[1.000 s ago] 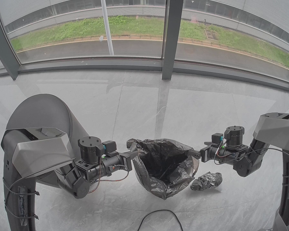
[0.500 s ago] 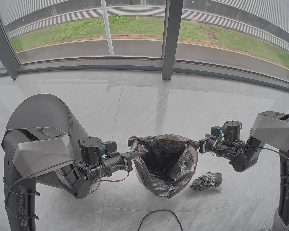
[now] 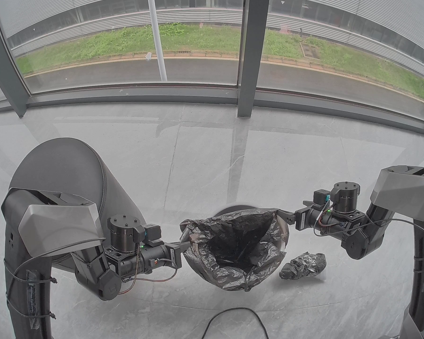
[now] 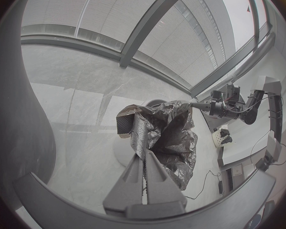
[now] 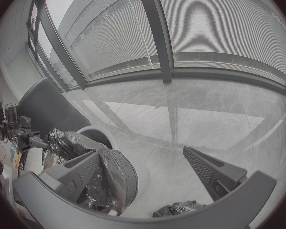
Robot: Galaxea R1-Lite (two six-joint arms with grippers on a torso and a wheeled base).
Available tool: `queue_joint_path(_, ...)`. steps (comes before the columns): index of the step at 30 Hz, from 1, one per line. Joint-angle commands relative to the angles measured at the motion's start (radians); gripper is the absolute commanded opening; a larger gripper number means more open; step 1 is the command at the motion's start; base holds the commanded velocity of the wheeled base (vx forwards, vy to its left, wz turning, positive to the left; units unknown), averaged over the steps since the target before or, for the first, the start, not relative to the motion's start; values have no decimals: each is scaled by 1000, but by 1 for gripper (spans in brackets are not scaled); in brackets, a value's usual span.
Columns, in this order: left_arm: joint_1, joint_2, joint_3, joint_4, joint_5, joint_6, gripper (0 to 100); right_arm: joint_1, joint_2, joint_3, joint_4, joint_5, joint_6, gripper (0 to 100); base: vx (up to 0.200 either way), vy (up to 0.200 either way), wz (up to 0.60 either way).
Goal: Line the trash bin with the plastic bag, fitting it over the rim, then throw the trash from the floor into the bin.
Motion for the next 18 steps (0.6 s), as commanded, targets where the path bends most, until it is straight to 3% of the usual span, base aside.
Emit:
queue_joint_path(1, 14, 20, 8, 4, 0, 11, 0, 1, -7, 2, -18, 3, 2, 100, 0, 0, 0)
queue_joint_path(10, -2, 45, -35, -2, 2, 17, 0, 1, -7, 20, -38, 4, 2, 100, 0, 0, 0)
queue_joint_path(11, 0, 46, -35, -2, 2, 17, 100, 1, -7, 20, -38, 4, 2, 100, 0, 0, 0)
queue_joint_path(18, 4, 46, -26, -2, 23, 18, 100, 2, -6, 17, -38, 4, 0, 100, 0, 0, 0)
